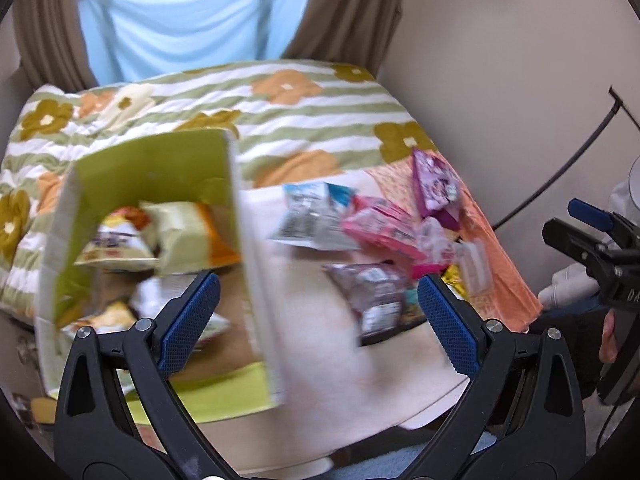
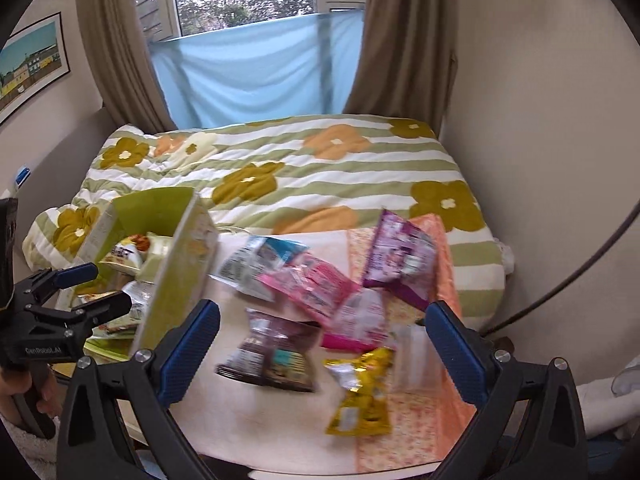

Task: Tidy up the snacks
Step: 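Grasp a brown M&M bag with the left tool while the right tool grasps a yellow bag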

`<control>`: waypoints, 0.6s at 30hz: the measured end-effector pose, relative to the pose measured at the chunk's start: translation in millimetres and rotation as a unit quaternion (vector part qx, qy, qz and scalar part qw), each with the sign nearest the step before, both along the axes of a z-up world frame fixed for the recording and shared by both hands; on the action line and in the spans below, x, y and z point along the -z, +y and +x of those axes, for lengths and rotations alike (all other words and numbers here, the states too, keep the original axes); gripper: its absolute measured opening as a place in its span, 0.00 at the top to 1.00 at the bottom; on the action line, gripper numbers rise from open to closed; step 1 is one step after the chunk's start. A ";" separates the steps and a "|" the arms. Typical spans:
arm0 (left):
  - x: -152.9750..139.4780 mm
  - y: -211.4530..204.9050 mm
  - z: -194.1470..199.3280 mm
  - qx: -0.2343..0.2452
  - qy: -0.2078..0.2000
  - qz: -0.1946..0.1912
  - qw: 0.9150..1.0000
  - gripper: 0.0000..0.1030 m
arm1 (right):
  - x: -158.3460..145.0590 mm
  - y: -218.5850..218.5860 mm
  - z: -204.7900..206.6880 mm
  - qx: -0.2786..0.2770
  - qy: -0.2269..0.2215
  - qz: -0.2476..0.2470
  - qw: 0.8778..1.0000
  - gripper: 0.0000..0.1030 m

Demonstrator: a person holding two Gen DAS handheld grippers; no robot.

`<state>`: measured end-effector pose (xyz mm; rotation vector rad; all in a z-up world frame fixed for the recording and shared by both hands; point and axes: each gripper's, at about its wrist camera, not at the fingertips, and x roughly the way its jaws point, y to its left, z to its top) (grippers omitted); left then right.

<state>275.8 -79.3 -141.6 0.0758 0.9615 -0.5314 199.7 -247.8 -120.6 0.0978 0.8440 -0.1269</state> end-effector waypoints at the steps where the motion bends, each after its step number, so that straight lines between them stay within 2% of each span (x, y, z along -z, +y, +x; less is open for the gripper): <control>1: 5.4 -11.7 -1.2 0.001 0.007 0.003 1.000 0.04 | 7.3 -10.4 -3.8 0.005 0.006 0.000 1.000 0.01; 6: 34.3 -56.5 -0.2 0.003 0.043 0.014 0.999 0.04 | 45.2 -44.3 -12.1 0.016 0.046 0.031 0.998 0.01; 10: 70.4 -87.5 6.6 -0.004 0.077 0.029 0.997 0.04 | 78.6 -60.0 -17.5 0.011 0.077 0.056 0.995 0.01; 15: 110.8 -107.4 11.8 -0.018 0.088 0.055 0.994 0.04 | 125.3 -64.1 -23.7 -0.016 0.118 0.055 0.991 0.01; 18: 121.8 -111.0 12.8 -0.028 0.083 0.070 0.994 0.04 | 148.5 -66.3 -29.7 -0.018 0.123 0.075 0.989 0.01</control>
